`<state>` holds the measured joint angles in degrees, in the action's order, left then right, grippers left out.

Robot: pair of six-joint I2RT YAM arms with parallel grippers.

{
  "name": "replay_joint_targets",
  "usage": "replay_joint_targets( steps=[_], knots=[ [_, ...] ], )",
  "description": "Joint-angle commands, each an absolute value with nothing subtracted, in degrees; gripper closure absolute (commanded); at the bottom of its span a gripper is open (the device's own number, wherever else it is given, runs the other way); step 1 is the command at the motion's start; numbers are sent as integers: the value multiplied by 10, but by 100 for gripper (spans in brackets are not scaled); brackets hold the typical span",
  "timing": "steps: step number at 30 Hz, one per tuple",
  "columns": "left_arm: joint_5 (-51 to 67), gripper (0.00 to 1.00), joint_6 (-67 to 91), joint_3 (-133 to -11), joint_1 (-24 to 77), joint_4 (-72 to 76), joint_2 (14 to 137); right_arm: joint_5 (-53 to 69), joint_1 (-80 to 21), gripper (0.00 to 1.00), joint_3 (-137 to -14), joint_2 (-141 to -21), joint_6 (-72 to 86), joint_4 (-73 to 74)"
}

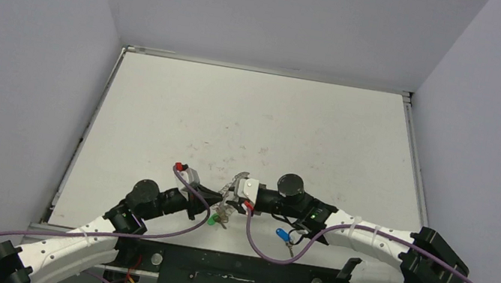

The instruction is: Put the keys on the keyring

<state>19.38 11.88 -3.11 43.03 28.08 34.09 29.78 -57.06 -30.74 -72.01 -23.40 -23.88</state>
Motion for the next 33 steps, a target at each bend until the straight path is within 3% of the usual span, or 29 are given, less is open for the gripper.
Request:
replay_joint_targets(
  steps=[1, 9, 14, 19, 25, 33],
  knots=[
    [206, 100, 113, -42, 433, 305, 343, 306, -580, 68, -337, -731, -236, -262],
    [204, 100, 113, -43, 433, 304, 339, 315, -584, 81, -345, -739, -241, -254],
    [203, 100, 113, -43, 434, 304, 338, 314, -584, 100, -349, -740, -247, -237],
    [209, 99, 123, -42, 434, 303, 331, 310, -583, 100, -347, -736, -248, -231],
    [192, 79, 162, -42, 433, 293, 281, 313, -580, 100, -346, -723, -252, -215],
    [137, 69, 196, -72, 433, 199, 188, 369, -576, 100, -373, -691, -250, -144]
  ],
)
